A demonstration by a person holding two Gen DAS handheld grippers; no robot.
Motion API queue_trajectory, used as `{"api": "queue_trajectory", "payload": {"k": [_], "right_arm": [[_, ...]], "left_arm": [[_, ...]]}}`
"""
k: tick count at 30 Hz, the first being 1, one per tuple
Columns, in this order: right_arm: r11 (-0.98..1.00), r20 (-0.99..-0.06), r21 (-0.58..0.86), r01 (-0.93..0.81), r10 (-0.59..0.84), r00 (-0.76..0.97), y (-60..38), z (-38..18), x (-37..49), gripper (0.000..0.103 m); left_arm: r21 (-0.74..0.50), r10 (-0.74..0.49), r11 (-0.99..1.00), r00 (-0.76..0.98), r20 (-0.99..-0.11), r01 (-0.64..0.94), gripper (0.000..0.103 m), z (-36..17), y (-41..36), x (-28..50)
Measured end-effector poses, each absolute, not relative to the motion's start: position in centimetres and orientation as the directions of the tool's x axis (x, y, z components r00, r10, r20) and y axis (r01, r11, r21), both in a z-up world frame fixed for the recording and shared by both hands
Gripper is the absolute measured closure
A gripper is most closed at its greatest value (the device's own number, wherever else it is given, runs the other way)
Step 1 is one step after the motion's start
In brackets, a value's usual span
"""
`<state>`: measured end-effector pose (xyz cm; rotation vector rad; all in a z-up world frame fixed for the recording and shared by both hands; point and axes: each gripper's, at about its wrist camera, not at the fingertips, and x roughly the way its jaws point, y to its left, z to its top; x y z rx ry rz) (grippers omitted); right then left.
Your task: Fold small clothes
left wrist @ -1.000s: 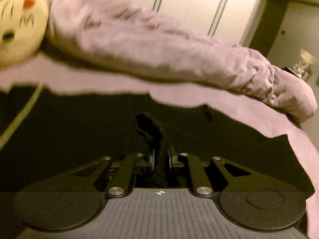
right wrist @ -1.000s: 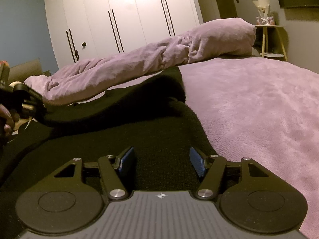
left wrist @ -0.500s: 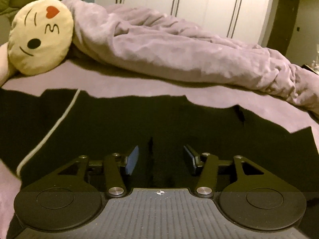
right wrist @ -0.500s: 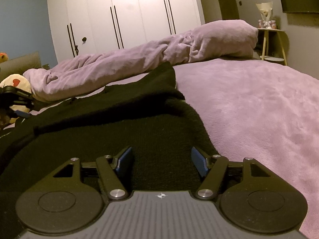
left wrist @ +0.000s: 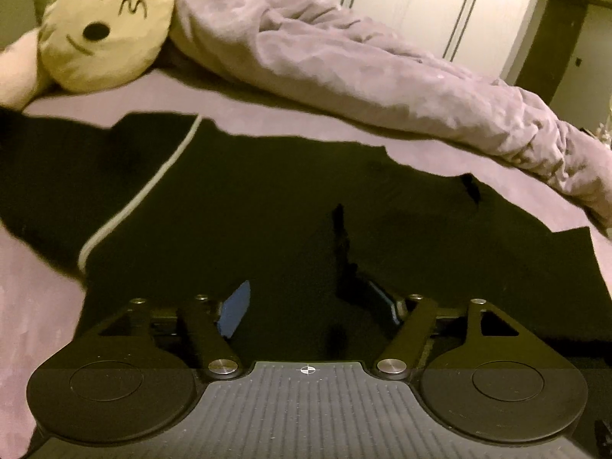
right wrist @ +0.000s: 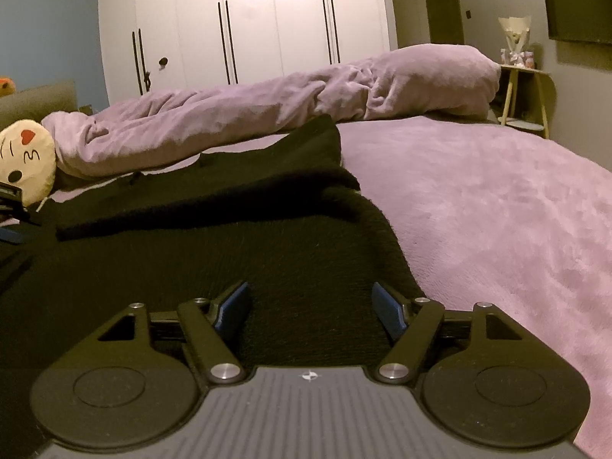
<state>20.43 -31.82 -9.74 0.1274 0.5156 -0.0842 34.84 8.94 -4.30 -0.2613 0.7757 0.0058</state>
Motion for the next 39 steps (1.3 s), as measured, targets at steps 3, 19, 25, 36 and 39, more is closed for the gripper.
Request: {"api": "queue_trajectory", "payload": {"k": [3,19,25,36,39], "right_arm": [[0.992,-0.504,0.060,0.113,-0.068,0.861,-31.2,-9.8,20.7,0.028],[0.988,-0.564,0.076,0.133,-0.068,0.823,-29.9,-6.5,23.5,0.026],[0.992,-0.565,0.081,0.094,-0.032,0.824,-28.1,-5.0,28.1,0.056],[0.999,-0.646,-0.051,-0.018,-0.019,0.763,-21.4,-8.0,35.1,0.095],[0.998,-0.644,0.011,-0.062,0.054,0.763,-20.7,-7.6,34.9,0.095]], "left_arm": [[-0.245,-0.119,0.966,0.708,-0.696,-0.078,0.022,-4.6,9.5,33.9],[-0.264,-0.168,0.964,0.711,-0.682,-0.025,0.011,-4.8,13.4,26.7],[-0.273,-0.169,0.961,0.700,-0.693,-0.037,0.011,-5.6,13.9,25.3],[-0.293,-0.190,0.956,0.708,-0.680,-0.025,0.009,-5.1,13.4,24.4],[-0.340,-0.224,0.940,0.722,-0.655,-0.016,0.009,-4.3,12.8,25.8]]}}
